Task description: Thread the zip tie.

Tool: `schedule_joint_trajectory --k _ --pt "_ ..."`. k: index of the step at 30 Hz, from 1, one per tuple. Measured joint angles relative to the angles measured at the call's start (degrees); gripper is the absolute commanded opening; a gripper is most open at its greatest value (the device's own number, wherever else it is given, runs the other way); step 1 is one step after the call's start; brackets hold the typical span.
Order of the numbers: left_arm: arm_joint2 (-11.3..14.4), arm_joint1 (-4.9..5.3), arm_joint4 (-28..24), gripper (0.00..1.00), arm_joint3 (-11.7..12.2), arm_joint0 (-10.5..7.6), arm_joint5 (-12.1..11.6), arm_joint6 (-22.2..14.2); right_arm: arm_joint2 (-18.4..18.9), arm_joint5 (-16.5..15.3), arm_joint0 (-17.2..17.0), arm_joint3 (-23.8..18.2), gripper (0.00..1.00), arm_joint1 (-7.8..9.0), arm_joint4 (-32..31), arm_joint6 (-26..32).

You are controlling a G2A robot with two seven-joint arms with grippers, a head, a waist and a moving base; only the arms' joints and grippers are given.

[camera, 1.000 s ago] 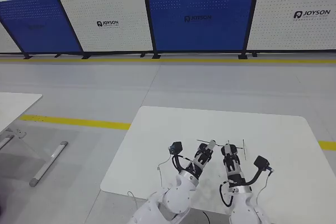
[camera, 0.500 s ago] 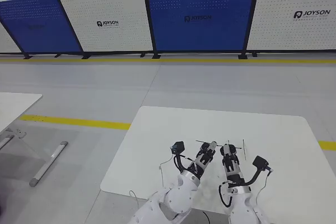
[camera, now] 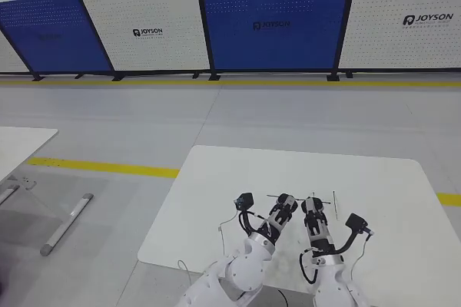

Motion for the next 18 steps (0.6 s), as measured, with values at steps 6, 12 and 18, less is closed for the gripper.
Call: schedule_joint_trajectory --k 6,12,18 --pt "-0.13 -0.02 0.35 0.00 0.10 -0.01 -0.19 -0.37 0.00 0.06 0.09 0.15 0.00 0.00 -0.41 0.31" --pt "-0.29 0.00 0.09 0.00 -0.02 0.17 -1.00 -1.31 0.03 0.17 0.29 0.25 0.00 0.05 -0.85 1.48" --pt "-0.53 0.05 0.28 0.00 -0.20 0.41 -1.54 -1.64 0.47 -0.34 0.40 0.19 0.00 0.19 0.71 4.31"
